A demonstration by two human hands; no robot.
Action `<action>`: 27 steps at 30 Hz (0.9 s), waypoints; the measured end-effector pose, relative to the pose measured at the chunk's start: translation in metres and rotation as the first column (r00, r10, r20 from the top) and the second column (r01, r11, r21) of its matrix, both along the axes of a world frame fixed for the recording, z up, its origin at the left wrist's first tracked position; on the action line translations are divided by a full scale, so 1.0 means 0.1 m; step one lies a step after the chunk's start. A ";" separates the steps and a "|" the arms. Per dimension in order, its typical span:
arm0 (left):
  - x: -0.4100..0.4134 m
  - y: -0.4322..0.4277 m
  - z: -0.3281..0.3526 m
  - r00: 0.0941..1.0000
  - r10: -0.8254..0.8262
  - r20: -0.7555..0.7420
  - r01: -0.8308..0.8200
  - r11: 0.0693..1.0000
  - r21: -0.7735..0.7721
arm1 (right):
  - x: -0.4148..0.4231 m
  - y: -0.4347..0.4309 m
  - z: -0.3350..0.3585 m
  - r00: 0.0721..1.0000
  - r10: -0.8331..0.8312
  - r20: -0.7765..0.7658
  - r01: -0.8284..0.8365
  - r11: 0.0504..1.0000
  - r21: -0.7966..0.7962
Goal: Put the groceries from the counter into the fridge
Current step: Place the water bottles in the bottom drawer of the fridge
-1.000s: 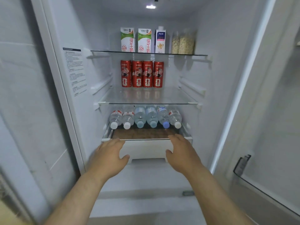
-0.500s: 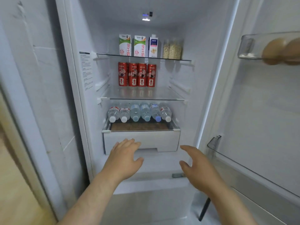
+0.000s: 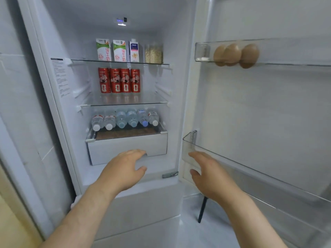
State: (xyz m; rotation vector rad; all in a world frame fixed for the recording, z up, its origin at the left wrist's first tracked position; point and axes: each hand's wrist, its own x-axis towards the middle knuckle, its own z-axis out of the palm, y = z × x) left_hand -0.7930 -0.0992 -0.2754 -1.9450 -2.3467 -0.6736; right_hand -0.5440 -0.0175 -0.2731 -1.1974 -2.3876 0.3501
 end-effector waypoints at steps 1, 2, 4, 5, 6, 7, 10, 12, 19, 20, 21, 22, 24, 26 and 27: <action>0.09 -0.03 0.01 1.000 0.001 -0.006 -0.001 1.000 -0.001 | 0.11 -0.04 0.00 1.000 0.001 0.012 -0.001 1.000 0.009; 0.18 -0.07 0.02 1.000 0.000 -0.013 0.000 1.000 -0.001 | 0.22 -0.08 0.00 1.000 -0.002 0.023 0.001 1.000 0.016; 0.40 -0.12 0.03 1.000 -0.013 -0.017 0.013 1.000 0.002 | 0.48 -0.17 0.00 0.999 -0.018 0.034 0.017 0.999 0.030; 0.53 -0.14 0.03 1.000 -0.025 -0.016 0.025 1.000 0.002 | 0.63 -0.22 0.00 0.999 -0.029 0.034 0.027 0.999 0.032; 0.68 -0.16 0.03 0.999 -0.037 -0.016 0.037 0.999 0.002 | 0.78 -0.28 -0.01 0.998 -0.041 0.037 0.040 0.999 0.029; 0.84 -0.18 0.02 0.999 -0.051 -0.014 0.051 0.999 -0.002 | 0.94 -0.34 -0.03 0.998 -0.054 0.041 0.053 0.998 0.030; 1.33 -0.22 0.03 0.993 -0.117 -0.018 0.116 0.993 -0.008 | 1.41 -0.53 -0.09 0.992 -0.099 0.071 0.097 0.995 0.038; 1.62 -0.20 0.05 0.986 -0.167 -0.026 0.167 0.986 -0.007 | 1.69 -0.63 -0.12 0.988 -0.128 0.081 0.125 0.991 0.038; 2.64 -0.23 0.05 0.943 -0.330 -0.035 0.329 0.944 -0.020 | 2.58 -0.97 -0.18 0.965 -0.231 0.126 0.235 0.972 -0.017; 2.78 -0.25 0.02 0.929 -0.370 -0.019 0.370 0.929 -0.012 | 2.69 -1.03 -0.20 0.963 -0.242 0.123 0.246 0.969 -0.019; 2.93 -0.27 -0.01 0.912 -0.411 -0.004 0.411 0.912 -0.008 | 2.81 -1.08 -0.21 0.960 -0.255 0.116 0.258 0.966 -0.010; 3.06 -0.28 -0.06 0.893 -0.449 0.008 0.450 0.893 -0.010 | 2.93 -1.13 -0.21 0.955 -0.275 0.110 0.277 0.961 -0.003; 3.31 -0.29 -0.12 0.863 -0.504 0.029 0.505 0.863 -0.025 | 3.17 -1.24 -0.23 0.939 -0.329 0.102 0.331 0.944 0.005; 3.55 -0.30 -0.14 0.838 -0.544 0.033 0.545 0.838 -0.023 | 3.43 -1.36 -0.24 0.916 -0.390 0.093 0.390 0.921 0.016; 3.66 -0.30 -0.14 0.826 -0.563 0.027 0.564 0.826 -0.016 | 3.55 -1.42 -0.25 0.904 -0.417 0.092 0.417 0.908 0.021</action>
